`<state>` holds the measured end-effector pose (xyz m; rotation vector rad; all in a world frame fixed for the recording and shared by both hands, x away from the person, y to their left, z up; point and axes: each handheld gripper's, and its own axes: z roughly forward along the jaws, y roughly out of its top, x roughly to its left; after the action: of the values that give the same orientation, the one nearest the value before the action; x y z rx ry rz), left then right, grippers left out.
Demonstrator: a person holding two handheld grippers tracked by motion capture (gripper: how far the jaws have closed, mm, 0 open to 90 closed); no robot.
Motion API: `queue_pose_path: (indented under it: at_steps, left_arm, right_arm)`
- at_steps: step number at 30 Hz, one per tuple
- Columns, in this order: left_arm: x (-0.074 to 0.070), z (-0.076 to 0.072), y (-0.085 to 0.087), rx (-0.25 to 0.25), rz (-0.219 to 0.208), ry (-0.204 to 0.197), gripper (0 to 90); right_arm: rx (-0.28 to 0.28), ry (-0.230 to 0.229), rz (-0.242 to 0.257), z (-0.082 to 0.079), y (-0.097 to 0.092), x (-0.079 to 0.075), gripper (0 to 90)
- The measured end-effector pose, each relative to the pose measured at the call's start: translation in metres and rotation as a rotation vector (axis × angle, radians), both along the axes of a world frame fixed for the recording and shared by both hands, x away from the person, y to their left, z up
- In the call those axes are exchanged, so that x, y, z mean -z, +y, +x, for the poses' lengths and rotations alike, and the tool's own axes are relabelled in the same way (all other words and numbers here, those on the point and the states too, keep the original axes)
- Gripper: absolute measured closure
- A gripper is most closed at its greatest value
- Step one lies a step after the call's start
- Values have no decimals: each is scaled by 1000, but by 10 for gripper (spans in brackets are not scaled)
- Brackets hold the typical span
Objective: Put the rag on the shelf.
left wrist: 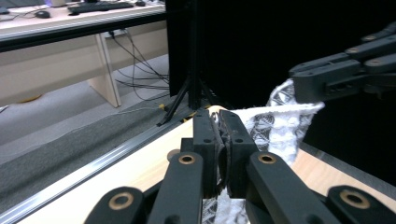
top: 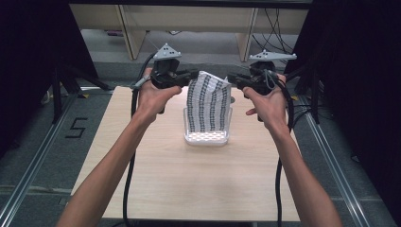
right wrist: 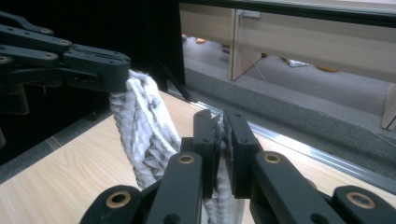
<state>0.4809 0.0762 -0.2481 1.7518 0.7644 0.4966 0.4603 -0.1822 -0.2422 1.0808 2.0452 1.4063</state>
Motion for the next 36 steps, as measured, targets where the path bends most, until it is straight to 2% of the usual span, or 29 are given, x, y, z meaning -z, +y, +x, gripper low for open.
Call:
queue_pose_path:
  at_steps: [5, 6, 7, 12, 15, 17, 19, 21, 23, 30, 31, 32, 34, 36]
  left_arm:
    - [0, 14, -4, -28, -6, 9, 859]
    - [1, 17, -5, -34, -3, 11, 859]
    - [1, 20, -6, -39, 1, 10, 858]
    - [4, 36, -9, -69, -8, 30, 858]
    - [10, 44, -11, -88, -14, 45, 856]
    - [15, 50, -12, -100, -14, 58, 854]
    - [20, 56, -12, -113, -25, 73, 853]
    - [23, 61, -13, -129, -41, 87, 850]
    - [26, 66, -14, -141, -45, 96, 849]
    - [41, 78, -15, -160, -19, 123, 845]
    - [43, 79, -15, -162, -25, 132, 844]
    - [45, 80, -15, -160, -34, 139, 843]
    - [50, 82, -15, -159, -44, 161, 842]
    - [54, 83, -16, -162, -27, 179, 841]
  right_arm:
    - [18, 16, 0, 17, 0, 1, 848]
    - [26, 31, 5, 21, 0, 2, 848]
    - [31, 23, -1, 25, 0, 3, 848]
    - [53, 49, 26, 42, 0, 9, 848]
    - [60, 71, 24, 50, 2, 14, 847]
    - [60, 63, 11, 57, 2, 18, 846]
    - [82, 87, 20, 61, 4, 22, 845]
    - [89, 86, 1, 68, 5, 26, 843]
    - [110, 106, 18, 75, 6, 31, 843]
    - [144, 146, 19, 94, 11, 48, 842]
    - [139, 141, 6, 97, 12, 50, 842]
    - [148, 154, 13, 97, 13, 51, 842]
    - [166, 165, -4, 99, 15, 54, 842]
    - [164, 172, -11, 102, 16, 58, 842]
